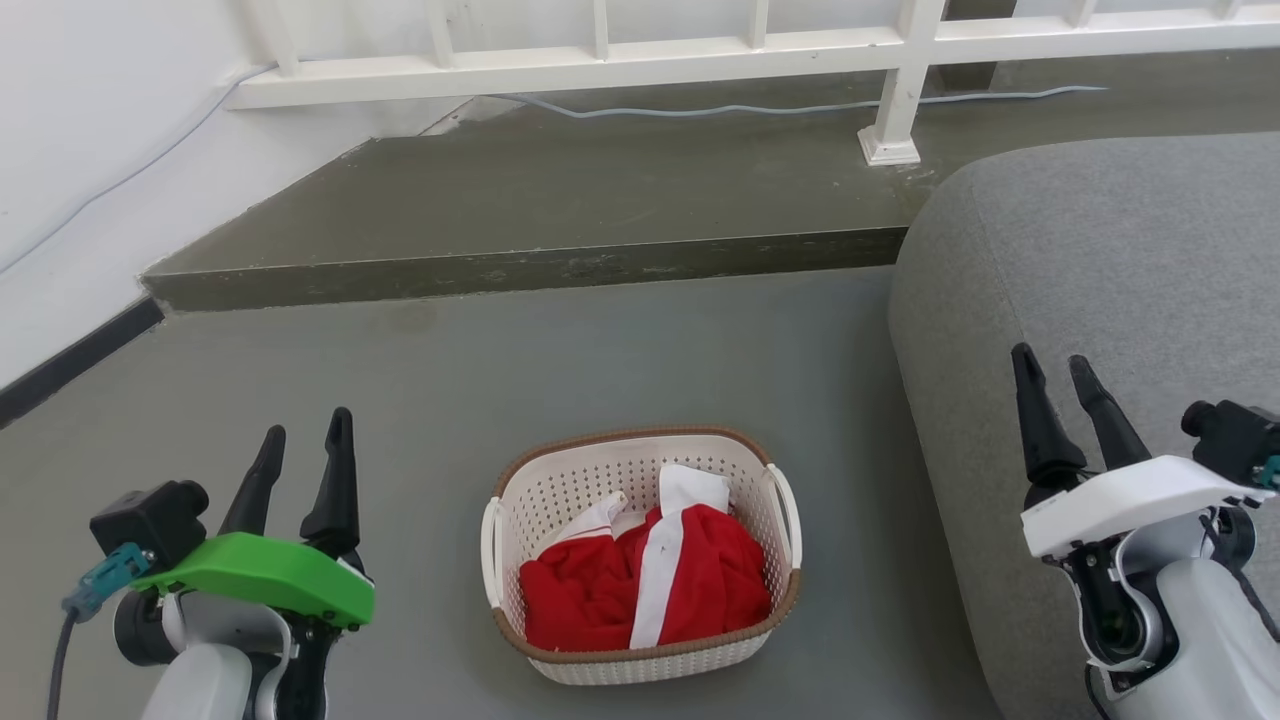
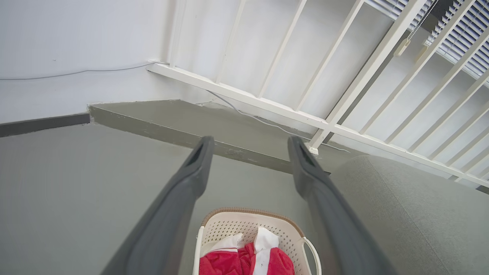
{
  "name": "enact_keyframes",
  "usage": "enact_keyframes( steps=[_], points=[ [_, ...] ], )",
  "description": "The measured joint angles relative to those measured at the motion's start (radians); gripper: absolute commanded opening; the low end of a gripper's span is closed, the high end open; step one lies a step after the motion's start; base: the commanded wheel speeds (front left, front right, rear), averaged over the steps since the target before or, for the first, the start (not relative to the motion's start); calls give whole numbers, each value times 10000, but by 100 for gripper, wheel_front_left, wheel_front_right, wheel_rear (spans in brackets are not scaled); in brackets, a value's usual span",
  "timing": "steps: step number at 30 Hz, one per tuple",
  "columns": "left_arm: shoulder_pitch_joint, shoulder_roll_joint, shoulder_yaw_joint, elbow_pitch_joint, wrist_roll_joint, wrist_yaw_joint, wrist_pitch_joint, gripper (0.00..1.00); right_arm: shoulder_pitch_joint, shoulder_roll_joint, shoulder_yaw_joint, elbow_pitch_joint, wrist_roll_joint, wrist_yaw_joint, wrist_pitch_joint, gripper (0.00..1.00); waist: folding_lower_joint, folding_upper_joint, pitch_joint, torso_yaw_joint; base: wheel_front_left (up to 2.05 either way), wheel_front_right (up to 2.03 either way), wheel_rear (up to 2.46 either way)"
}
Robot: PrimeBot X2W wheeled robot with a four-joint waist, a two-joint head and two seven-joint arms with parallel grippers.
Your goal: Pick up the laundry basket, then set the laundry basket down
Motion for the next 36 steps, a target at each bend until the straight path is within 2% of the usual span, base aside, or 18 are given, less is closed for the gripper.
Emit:
enact_keyframes(
  steps=[5, 19, 32, 36],
  points=[
    [-2, -2, -115, -36, 667, 244, -196, 100, -1, 2, 201, 4, -648, -90, -163, 100, 0, 0, -2, -6, 0, 0, 0],
    [-2, -29, -395, 46, 2284, 566, -654, 100, -2, -40, 581, 150, -2545, -334, -654, 100, 0, 0, -24, -29, 0, 0, 0],
    [-2, -21, -619, 253, 3662, 780, -1095, 100, -26, -79, 780, 303, -4098, -355, -1074, 100, 0, 0, -57, -37, 0, 0, 0],
    [-2, -31, -612, 307, 3724, 784, -1120, 100, -32, -73, 784, 349, -4211, -357, -1093, 100, 0, 0, -63, -33, 0, 0, 0]
  ],
)
